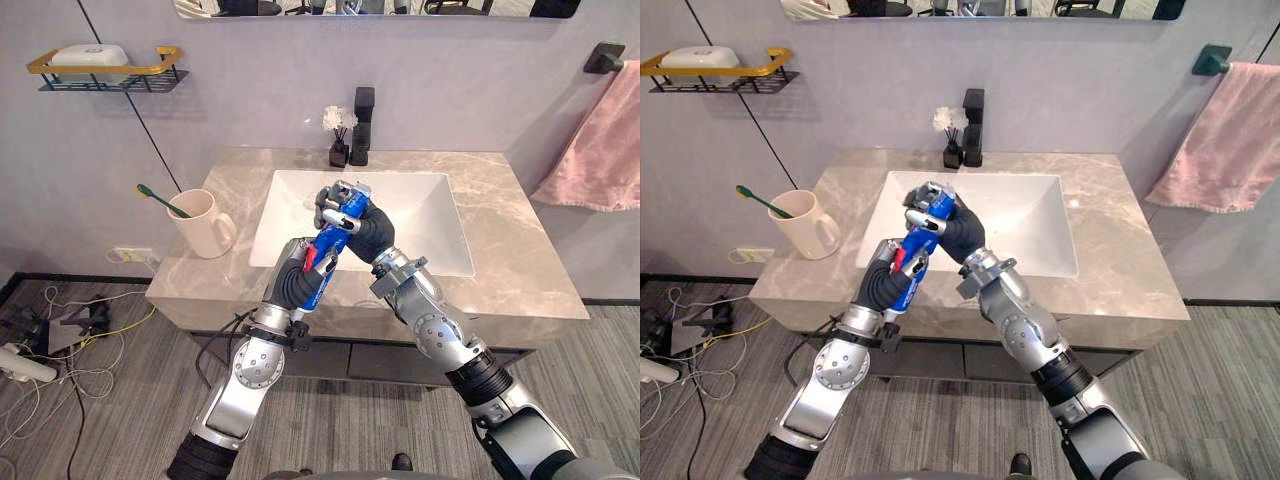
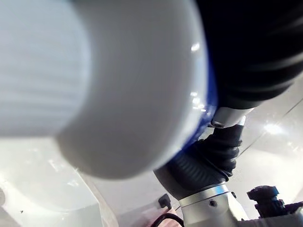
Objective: Organize washtable
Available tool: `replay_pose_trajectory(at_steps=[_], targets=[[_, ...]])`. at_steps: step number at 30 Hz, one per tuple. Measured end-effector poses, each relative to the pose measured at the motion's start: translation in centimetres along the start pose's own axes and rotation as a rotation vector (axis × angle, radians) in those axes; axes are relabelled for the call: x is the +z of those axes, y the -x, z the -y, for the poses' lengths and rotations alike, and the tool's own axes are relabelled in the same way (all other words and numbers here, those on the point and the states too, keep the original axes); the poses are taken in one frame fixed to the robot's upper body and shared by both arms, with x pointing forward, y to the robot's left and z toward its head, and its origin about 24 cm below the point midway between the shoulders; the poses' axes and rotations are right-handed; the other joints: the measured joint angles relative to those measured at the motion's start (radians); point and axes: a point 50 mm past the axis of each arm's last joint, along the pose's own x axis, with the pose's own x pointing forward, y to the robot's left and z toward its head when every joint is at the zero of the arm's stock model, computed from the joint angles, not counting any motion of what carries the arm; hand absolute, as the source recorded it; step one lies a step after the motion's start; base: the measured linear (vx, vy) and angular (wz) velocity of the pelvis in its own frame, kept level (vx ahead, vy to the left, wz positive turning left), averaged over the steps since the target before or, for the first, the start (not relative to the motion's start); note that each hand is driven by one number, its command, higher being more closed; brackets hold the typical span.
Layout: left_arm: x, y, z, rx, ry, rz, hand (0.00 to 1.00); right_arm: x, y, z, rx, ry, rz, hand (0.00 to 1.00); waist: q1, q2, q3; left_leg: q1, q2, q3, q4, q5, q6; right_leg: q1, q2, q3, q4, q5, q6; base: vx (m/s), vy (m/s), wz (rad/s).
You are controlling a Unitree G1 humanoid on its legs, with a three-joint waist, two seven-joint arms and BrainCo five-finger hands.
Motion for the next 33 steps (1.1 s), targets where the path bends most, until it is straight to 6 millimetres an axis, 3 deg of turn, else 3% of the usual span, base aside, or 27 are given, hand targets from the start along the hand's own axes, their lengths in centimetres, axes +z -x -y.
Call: replay_pose_trajectory(at_steps=[11,12,23,25,27,30,33], targets=[[0.0,0.0,0.0,-0.013,-0.001,0.0,1.0,-0.2,-0.3,-0.4,0.01,-0.025,0.01,1.0,0.0,0.0,0.0,0.002,0.0,0.002,0.002,0.002,0.003,0.001,-0.001,-0.002,0.0,0.014,-0.004,0.0,0.0,0.0],[0.0,0.0,0.0,-0.013,-0.001,0.001,0.0,-0.2,-0.3,-0.4,0.01,-0.025,0.011,1.0,0.0,0.0,0.0,0.002,0.0,0.002,0.002,0.002,0.004,0.001,-0.001,-0.002,0.0,0.015,-0.005,0.0,0.0,0.0],[0.7,-0.5,-2.4,0.084,-0.037,0.026,0.0,0.5,-0.2,0.0,-0.011,0.024,0.04,1.0,-0.001,0.005,0.001,0.01,0.0,0.001,-0.001,0.004,0.003,0.009,-0.001,-0.018,0.0,0.015,-0.005,0.0,0.0,0.0],[1.2,-0.6,-3.6,0.147,-0.042,0.049,0.0,0.9,0.1,0.6,-0.036,0.036,0.055,1.0,0.0,0.007,0.0,0.01,-0.001,0.001,-0.001,0.004,0.003,0.01,0.0,-0.019,0.0,0.014,-0.005,0.0,0.0,0.0],[2.1,-0.4,-6.4,0.291,-0.058,0.089,0.0,1.6,1.1,1.9,-0.098,0.063,0.072,1.0,0.002,0.013,0.001,0.012,-0.002,-0.001,-0.001,0.004,0.003,0.012,0.0,-0.022,0.0,0.014,-0.005,0.0,0.0,0.0],[2.9,-0.1,-8.2,0.381,-0.071,0.127,0.0,2.7,1.9,3.1,-0.14,0.106,0.088,1.0,0.003,0.02,-0.001,0.017,-0.002,-0.001,-0.002,0.004,0.003,0.017,-0.001,-0.023,0.0,0.014,-0.005,0.0,0.0,0.0],[3.4,0.0,-8.6,0.399,-0.077,0.151,0.0,3.3,2.1,3.3,-0.148,0.115,0.11,1.0,0.001,0.02,-0.001,0.018,-0.002,-0.001,-0.003,0.004,0.002,0.017,0.0,-0.022,0.0,0.012,-0.007,0.0,0.0,0.0]])
